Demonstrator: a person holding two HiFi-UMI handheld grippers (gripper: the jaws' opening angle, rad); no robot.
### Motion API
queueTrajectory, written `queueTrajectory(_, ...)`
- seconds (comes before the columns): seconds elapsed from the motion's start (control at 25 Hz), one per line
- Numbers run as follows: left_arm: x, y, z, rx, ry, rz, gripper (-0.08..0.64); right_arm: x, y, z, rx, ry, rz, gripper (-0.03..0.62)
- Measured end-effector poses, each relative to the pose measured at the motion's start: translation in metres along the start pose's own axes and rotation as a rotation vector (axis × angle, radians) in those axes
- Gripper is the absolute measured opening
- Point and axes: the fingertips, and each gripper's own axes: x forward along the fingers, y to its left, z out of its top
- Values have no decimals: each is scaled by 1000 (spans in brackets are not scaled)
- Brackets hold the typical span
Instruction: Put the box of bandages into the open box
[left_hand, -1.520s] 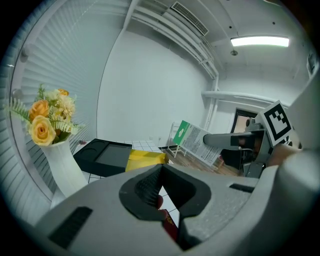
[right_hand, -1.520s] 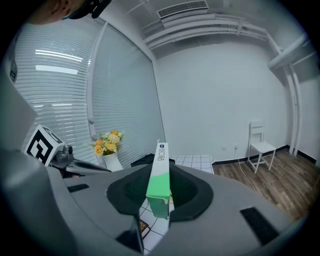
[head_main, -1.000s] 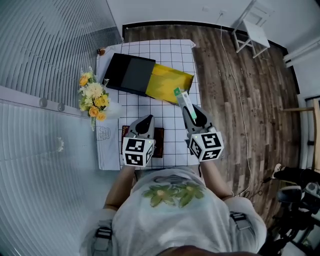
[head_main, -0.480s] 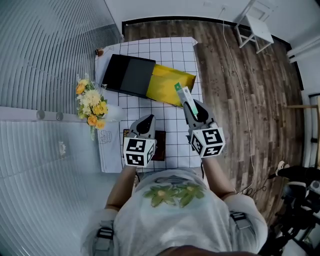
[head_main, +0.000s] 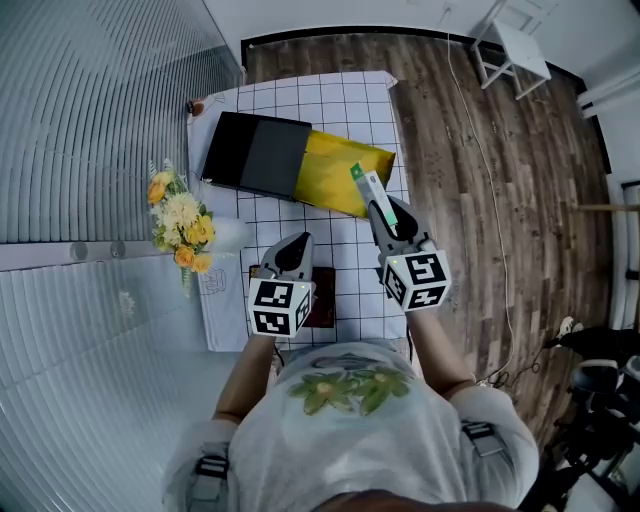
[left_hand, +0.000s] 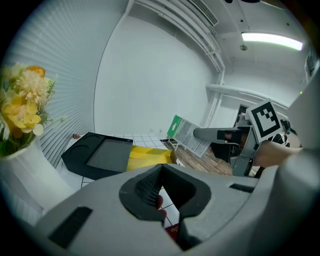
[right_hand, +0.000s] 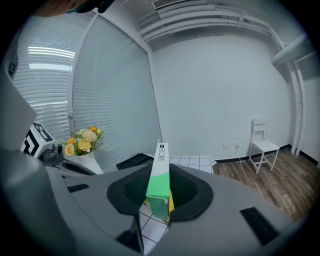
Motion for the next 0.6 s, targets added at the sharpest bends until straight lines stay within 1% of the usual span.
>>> queueTrajectory(0.6, 27, 12, -6, -19, 48, -2, 5, 33, -13, -7, 14, 21, 7, 92)
